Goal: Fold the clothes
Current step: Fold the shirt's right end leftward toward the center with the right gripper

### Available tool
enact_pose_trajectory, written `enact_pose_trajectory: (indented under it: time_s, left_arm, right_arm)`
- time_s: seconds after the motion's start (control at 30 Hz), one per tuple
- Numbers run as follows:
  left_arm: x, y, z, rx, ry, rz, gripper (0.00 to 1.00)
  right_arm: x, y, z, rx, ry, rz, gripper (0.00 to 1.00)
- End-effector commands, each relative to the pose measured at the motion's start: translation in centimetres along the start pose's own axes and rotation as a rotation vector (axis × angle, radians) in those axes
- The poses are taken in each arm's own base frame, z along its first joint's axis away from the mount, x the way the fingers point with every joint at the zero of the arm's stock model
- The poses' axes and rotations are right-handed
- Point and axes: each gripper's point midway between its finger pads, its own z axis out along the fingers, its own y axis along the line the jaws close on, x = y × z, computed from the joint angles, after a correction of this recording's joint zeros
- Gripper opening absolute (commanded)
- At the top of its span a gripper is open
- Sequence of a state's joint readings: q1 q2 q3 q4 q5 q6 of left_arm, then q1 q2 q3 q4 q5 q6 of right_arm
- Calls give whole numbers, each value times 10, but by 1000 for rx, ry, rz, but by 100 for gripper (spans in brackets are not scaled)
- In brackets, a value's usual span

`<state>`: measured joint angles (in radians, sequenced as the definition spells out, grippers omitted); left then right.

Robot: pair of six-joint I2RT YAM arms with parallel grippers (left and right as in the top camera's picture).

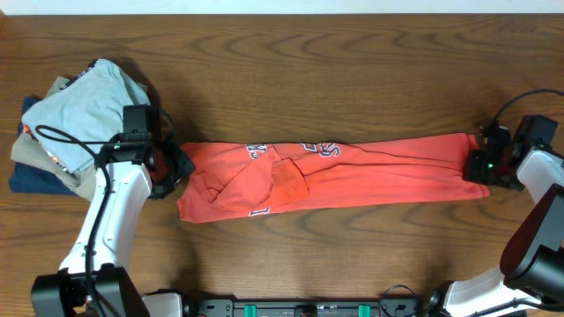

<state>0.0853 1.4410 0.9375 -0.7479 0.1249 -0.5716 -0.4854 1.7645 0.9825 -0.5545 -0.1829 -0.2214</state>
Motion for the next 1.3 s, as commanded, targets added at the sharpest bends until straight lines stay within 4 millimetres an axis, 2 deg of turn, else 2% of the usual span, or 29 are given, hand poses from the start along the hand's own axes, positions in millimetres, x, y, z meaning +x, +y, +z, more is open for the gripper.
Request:
enact_pose_trajectory:
  time_s: [0.0,0.13,0.27,0.33,0.47,0.7,0.9,1.0,1.27]
  left_arm:
    - [2,4,-5,-17,14,7,50]
    - [7,8,-5,-32,35,5,50]
    - [9,9,-5,-37,41,5,50]
    - [10,9,-5,-39,44,5,50]
    - [11,10,-5,-43,50,5,50]
    - [12,11,-5,-45,53,4,50]
    - [12,11,-5,-45,53,5,51]
    - [12,11,-5,-45,52,5,55]
    - [12,11,-5,-45,52,5,56]
  right_arm:
    - [-26,-16,-23,80,-45,51,1]
    - [-43,12,-43,15,-42,13,1]
    - [-41,51,-51,-14,8,-76,1]
    - [-33,75,-51,-33,50,-134,2]
    - [-13,111,-49,-57,132,-202,1]
    - [22,164,-50,-79,242,-271,1]
    - [37,199,-49,-87,263,-298,2]
    - [46,215,-49,-88,274,-300,2]
    - [62,252,-50,-110,273,-337,1]
